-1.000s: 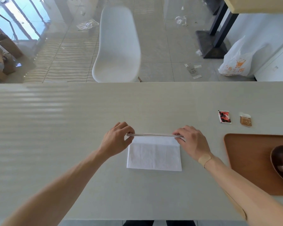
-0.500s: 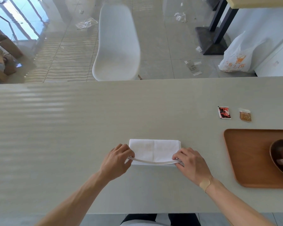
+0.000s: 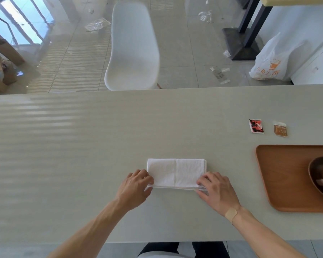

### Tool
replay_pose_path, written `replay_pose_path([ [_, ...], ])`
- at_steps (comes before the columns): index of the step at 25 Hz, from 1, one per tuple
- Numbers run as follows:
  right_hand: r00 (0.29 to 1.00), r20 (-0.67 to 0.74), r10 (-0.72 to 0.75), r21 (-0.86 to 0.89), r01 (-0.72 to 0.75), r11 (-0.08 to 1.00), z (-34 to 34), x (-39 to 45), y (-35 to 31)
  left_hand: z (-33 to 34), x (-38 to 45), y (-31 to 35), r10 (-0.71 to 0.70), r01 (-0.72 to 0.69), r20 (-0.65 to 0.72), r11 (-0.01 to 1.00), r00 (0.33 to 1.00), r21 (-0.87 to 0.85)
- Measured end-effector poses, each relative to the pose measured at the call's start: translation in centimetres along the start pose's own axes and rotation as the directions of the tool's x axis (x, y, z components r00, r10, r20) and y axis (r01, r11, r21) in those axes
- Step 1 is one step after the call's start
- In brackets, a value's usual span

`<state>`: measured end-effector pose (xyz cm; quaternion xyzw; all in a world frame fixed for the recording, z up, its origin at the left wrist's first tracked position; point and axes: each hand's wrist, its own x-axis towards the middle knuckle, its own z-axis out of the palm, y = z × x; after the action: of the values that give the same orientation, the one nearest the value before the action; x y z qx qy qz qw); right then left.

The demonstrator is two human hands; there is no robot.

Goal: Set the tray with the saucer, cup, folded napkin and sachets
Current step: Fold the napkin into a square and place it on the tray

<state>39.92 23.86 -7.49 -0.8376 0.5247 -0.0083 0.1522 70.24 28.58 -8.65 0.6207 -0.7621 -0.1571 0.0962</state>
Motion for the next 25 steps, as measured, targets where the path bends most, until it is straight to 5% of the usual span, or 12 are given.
replay_pose_path([
  [4, 0.985, -0.170, -0.019, -0.056, 0.010, 0.998, 0.4, 1.7, -2.5, 0.4, 2.1, 1.3, 0.076, -0.068, -0.114, 0.995, 0.991, 0.080],
  [11, 0.998, 0.066, 0.008, -0.165, 0.003, 0.986, 3.6, 5.2, -5.5, 4.8, 5.3, 4.5, 0.020, -0.019, -0.003, 0.981, 1.000, 0.191],
  [25, 0.986, 0.081, 0.146, -0.199, -0.127, 0.972, 4.4, 3.7, -0.5, 4.6, 1.5, -1.3, -0.166, 0.149, 0.068, 0.967, 0.984, 0.206],
])
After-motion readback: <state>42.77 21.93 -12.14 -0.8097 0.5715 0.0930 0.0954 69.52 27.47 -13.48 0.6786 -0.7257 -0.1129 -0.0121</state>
